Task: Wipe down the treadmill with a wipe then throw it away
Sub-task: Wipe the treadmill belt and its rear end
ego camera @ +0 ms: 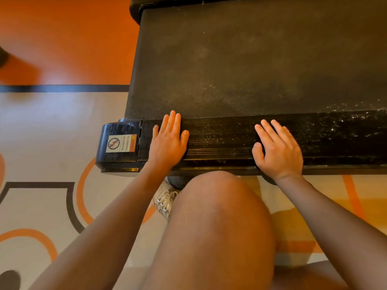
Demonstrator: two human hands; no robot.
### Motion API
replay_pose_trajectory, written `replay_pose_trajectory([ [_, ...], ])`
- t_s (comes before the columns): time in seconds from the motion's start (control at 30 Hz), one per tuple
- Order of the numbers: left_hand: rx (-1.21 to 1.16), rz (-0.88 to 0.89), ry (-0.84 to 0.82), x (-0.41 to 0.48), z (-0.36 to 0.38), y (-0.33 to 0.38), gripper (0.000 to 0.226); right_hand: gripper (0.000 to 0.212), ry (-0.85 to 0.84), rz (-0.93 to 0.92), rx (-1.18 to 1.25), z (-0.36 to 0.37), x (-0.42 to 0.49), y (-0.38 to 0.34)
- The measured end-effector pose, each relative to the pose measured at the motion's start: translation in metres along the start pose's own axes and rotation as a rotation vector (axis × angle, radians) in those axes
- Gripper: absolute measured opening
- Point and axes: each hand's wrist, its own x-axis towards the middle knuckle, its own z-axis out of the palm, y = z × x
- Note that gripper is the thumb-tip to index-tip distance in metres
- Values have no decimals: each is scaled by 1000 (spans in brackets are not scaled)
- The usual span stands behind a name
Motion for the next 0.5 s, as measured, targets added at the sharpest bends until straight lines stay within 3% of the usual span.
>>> replay_pose_trajectory([
  [0.3, -40, 23, 48, -74, 18, 2, 66, 57, -23, 3, -9, 0, 1, 0],
  [0.5, -19, 18, 33, -31, 10, 1, 63, 57, -42, 9, -12, -3, 1, -2],
])
